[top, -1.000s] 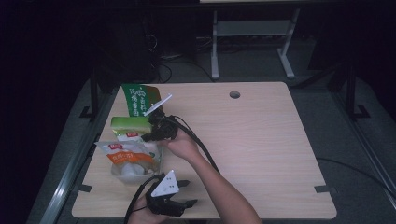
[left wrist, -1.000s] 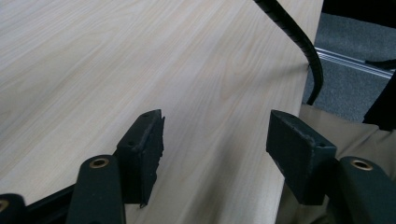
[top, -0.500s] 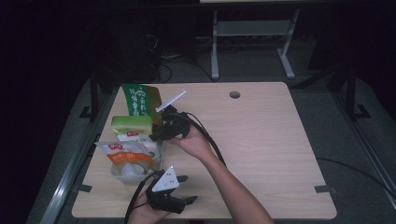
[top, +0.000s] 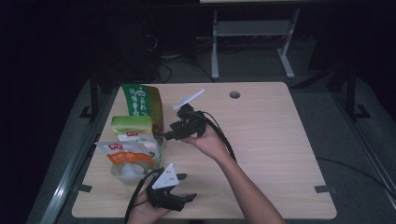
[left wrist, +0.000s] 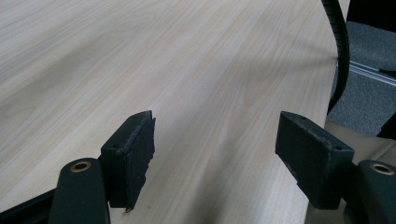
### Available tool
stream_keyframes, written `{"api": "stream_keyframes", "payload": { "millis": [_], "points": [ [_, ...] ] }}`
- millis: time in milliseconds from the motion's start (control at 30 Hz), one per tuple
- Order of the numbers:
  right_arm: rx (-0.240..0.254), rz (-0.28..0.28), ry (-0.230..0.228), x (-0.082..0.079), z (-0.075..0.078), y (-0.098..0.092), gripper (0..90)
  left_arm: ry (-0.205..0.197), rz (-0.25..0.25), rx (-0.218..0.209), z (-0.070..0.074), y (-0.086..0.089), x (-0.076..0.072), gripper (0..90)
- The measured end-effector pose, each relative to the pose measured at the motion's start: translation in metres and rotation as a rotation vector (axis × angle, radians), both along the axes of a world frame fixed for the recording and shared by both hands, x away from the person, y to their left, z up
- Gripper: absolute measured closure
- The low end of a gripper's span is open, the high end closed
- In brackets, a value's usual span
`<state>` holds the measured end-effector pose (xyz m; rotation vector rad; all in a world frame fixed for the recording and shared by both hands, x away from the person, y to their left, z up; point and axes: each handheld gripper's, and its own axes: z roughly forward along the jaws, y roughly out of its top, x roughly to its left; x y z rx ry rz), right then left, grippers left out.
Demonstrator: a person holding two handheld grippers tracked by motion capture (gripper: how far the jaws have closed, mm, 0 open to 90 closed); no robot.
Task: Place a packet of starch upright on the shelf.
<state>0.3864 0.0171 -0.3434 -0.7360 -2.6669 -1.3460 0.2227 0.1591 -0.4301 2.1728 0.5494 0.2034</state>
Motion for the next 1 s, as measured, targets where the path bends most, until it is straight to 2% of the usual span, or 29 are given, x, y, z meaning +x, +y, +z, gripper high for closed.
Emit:
{"api": "stream_keyframes", "payload": {
  "millis": [633, 1000],
  "points": [
    [-0.022, -0.056, 0.000, 0.000, -0.001, -0.043, 39.0, -0.002, 0.002, 0.001, 0.000, 0.000, 0.002, 27.7],
    [-0.033, -0.081, 0.006, -0.002, -0.006, -0.064, 38.5, -0.004, 0.008, -0.004, 0.001, 0.001, 0.003, 27.7]
  ]
}}
